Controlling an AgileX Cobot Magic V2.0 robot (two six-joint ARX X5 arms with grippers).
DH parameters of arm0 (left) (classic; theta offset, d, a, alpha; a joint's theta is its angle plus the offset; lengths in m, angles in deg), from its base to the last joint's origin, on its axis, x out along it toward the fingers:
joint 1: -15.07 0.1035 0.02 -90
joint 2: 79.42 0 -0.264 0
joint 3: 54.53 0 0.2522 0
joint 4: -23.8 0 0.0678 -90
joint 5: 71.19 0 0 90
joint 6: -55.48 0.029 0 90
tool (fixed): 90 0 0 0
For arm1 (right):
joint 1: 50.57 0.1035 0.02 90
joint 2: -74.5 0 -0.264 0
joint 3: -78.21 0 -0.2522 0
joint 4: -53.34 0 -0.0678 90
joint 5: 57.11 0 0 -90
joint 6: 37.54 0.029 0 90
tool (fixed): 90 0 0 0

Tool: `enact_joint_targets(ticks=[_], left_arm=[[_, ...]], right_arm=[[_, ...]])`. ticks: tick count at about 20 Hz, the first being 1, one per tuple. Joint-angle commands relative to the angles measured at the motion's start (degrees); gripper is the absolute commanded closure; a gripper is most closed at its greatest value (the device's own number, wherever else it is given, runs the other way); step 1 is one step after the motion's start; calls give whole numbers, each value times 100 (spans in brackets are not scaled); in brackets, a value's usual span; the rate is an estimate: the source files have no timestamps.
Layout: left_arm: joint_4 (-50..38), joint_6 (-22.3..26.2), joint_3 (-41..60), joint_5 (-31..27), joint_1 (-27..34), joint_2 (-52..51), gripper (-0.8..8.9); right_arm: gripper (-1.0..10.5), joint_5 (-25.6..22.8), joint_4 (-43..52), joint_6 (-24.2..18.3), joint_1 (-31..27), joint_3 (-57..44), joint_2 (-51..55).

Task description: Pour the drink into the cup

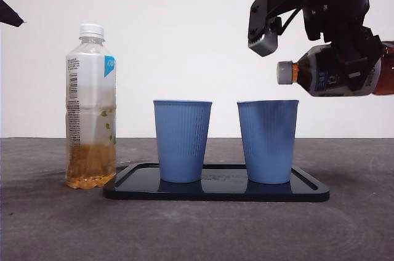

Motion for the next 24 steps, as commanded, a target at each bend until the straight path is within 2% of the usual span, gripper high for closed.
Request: enact_joint_targets(ticks=[1,7,11,14,19,22,24], left_arm=[[-63,48,-116,7,-26,39,314],[-61,50,-116,7,-26,39,314],[-61,26,-116,7,-26,39,314],[-61,28,-116,7,-26,39,314],[-61,28,-116,7,-26,37,314],[-63,28,-116,7,-26,37,314],[-63,28,-116,7,-26,37,315]], right_arm=[[744,-562,33,-348,76,199,-81],[744,-627,61,-251,138,199,-81],[744,-649,39,334,144,199,-61],[745,-402,-31,879,107,199,37],[745,909,299,1663,-365,197,686],[745,1993,673,2127,-798,162,1182],[745,2483,1036,2308,-1104,72,1473]])
